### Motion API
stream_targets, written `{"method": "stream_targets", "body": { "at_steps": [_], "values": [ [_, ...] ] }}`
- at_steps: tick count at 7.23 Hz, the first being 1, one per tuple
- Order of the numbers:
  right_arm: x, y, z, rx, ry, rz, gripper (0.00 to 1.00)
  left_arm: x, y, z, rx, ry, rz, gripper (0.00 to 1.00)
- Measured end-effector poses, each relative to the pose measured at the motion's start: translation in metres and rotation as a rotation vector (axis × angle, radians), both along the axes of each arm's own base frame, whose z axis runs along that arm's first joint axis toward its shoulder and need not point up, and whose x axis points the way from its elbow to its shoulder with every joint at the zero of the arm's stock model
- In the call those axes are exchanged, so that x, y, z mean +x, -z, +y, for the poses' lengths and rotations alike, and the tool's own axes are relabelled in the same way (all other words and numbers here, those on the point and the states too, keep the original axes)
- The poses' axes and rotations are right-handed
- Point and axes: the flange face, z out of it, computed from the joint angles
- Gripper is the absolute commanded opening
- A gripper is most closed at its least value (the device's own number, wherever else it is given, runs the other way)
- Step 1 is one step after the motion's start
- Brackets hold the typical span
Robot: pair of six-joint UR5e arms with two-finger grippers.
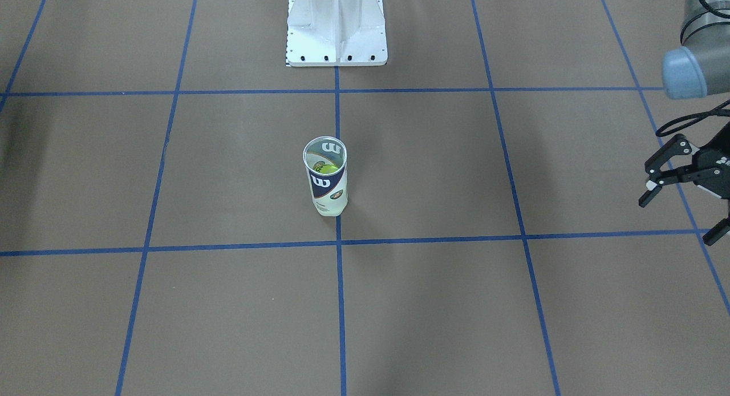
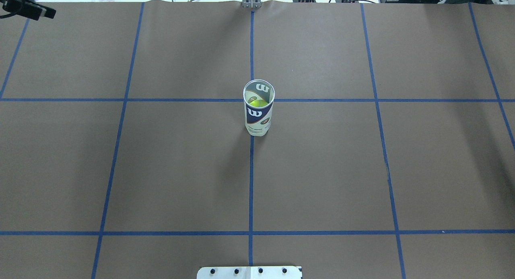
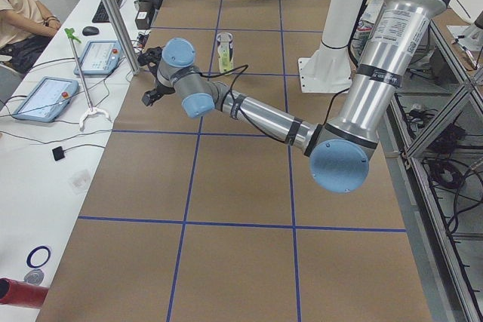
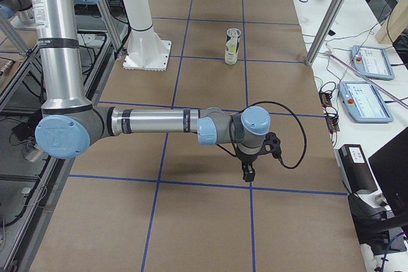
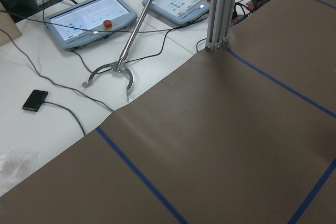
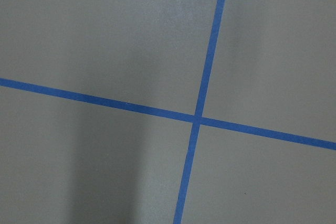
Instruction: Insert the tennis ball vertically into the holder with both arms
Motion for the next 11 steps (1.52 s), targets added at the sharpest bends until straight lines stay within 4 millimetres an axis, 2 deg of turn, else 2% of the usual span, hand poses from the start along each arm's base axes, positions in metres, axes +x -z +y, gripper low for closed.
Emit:
{"method": "stream_targets", "body": {
  "at_steps": [2,5,6,8,9,11],
  "values": [
    [0.0,-0.002,0.002,-0.005,-0.001,0.0,0.99,-0.023,-0.035,0.023,-0.276,0.01,-0.102,0.99],
    [0.0,-0.004,0.004,-0.01,-0.002,0.0,0.99,-0.062,-0.108,0.097,-0.529,0.037,-0.159,0.99],
    [0.0,-0.004,0.005,-0.011,-0.001,0.0,0.99,-0.074,-0.131,0.114,-0.582,0.052,-0.164,0.99],
    [0.0,-0.009,0.008,-0.02,-0.001,-0.002,0.99,-0.122,-0.185,0.137,-0.714,0.136,-0.156,0.99],
    [0.0,-0.012,0.011,-0.023,0.0,-0.002,0.99,-0.14,-0.2,0.143,-0.749,0.168,-0.148,0.99],
    [0.0,-0.013,0.013,-0.024,0.002,-0.001,0.99,-0.151,-0.213,0.146,-0.732,0.146,-0.169,0.99]
  ]
}}
